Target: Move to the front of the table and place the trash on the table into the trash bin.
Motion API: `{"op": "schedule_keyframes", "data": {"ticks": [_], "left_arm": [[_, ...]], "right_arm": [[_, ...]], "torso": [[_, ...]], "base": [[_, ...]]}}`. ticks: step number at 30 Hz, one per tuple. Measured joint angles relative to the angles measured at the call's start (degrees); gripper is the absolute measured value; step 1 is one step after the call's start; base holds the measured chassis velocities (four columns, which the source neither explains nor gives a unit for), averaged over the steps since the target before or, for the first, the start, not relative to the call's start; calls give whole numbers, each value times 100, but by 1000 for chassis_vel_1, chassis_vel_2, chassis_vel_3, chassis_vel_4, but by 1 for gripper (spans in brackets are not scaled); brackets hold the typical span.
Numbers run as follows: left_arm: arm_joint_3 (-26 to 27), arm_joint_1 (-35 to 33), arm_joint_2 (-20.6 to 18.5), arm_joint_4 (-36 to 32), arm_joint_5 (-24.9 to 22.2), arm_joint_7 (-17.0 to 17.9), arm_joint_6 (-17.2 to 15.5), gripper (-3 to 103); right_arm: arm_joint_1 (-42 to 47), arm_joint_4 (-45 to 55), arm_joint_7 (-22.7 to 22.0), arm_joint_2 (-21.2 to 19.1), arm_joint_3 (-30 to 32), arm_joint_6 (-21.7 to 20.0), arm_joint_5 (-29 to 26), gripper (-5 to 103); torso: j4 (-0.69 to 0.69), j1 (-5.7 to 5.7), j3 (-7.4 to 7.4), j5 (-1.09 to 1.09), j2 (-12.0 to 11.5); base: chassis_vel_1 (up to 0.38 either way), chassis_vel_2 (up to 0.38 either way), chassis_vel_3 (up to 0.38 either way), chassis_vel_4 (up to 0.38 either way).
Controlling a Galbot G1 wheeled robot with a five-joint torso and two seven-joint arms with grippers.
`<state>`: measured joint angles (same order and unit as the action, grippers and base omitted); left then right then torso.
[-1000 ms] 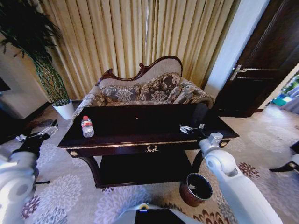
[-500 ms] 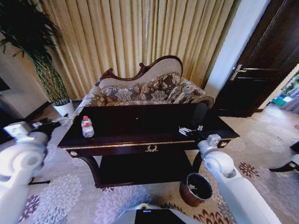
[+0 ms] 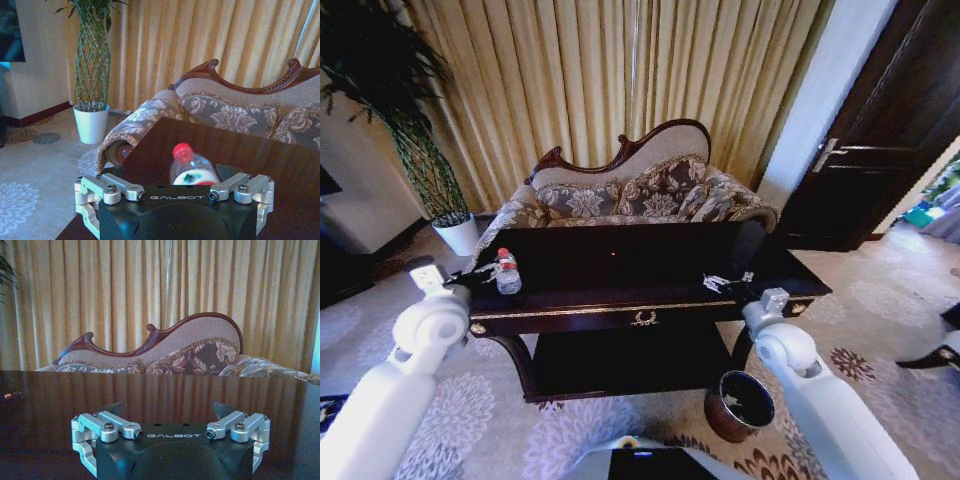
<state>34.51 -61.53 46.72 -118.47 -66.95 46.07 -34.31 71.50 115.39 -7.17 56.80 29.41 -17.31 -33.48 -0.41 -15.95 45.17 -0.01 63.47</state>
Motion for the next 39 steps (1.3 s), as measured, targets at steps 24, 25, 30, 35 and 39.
{"op": "schedule_keyframes", "data": {"ticks": [24,25,30,35,39], "left_arm": [[-436,825,-131,341,-1636,1211,-78,100],[-429,804,-133,334,-1636,1211,-86,100],[-339,594,-77,293,-1599,1160,-130,100],[-345,557,-41,354,-1580,1148,-148,100],[-358,586,-39,400,-1584,1149,-163,100]], "right_arm": [[-87,-275,-6,122,-75,179,17,100],[-94,-255,-8,121,-55,189,13,100],[-198,-100,-69,44,26,207,-151,100],[-268,-20,-90,-60,41,189,-260,100],[-277,-11,-90,-80,60,185,-280,100]], "torso": [[-1,0,-1,2,0],[-1,0,-1,1,1],[1,0,-1,-1,1],[0,1,-1,1,1],[0,1,-1,1,1]], "base": [[0,0,0,0],[0,0,0,0],[0,0,0,0],[0,0,0,0],[0,0,0,0]]}}
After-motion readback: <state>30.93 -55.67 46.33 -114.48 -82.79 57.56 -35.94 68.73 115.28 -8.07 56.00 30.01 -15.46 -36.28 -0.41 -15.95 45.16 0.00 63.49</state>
